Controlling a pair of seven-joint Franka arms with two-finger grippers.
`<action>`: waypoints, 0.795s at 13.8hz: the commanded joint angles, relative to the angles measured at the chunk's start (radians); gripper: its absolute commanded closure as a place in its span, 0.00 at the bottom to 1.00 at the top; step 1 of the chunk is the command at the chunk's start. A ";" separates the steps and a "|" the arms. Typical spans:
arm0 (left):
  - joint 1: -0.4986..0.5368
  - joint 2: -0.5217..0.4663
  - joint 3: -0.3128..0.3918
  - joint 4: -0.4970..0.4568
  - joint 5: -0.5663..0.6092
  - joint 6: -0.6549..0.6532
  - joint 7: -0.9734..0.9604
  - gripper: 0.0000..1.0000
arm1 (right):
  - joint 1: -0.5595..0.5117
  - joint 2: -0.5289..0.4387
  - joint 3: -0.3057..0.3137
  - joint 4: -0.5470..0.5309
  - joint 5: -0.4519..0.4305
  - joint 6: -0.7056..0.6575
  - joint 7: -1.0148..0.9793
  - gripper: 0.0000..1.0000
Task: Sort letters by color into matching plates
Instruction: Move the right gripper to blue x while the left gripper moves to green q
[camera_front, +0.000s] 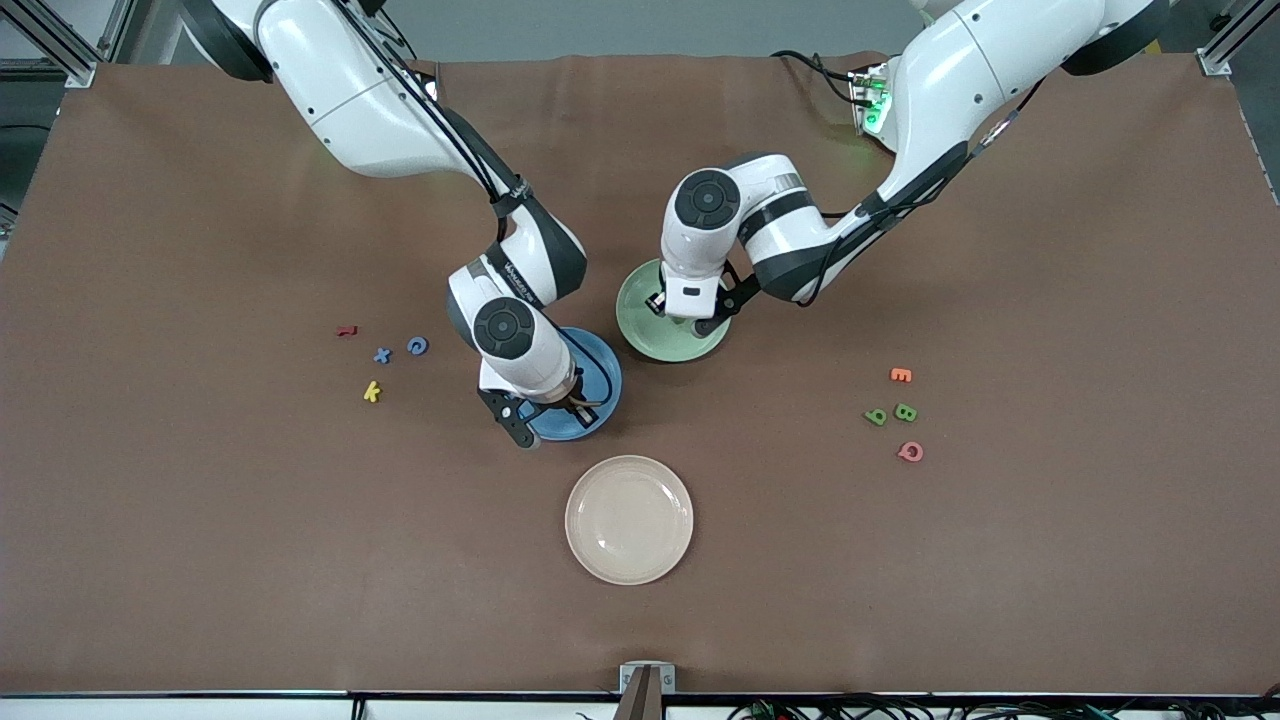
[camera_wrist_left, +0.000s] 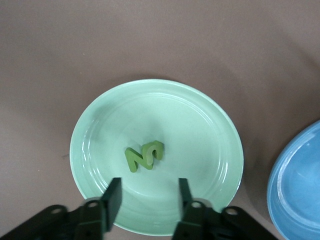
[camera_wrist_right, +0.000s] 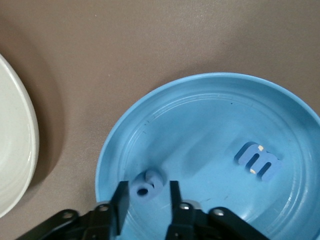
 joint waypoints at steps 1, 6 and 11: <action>0.020 -0.012 -0.003 0.001 0.015 -0.001 -0.007 0.00 | 0.010 0.017 -0.009 0.032 -0.016 -0.008 0.018 0.00; 0.150 -0.084 -0.003 -0.002 0.023 -0.085 0.146 0.00 | -0.002 0.016 -0.009 0.053 -0.049 -0.019 0.003 0.00; 0.328 -0.083 0.000 -0.007 0.024 -0.119 0.289 0.12 | -0.014 0.013 -0.009 0.053 -0.096 -0.046 -0.084 0.00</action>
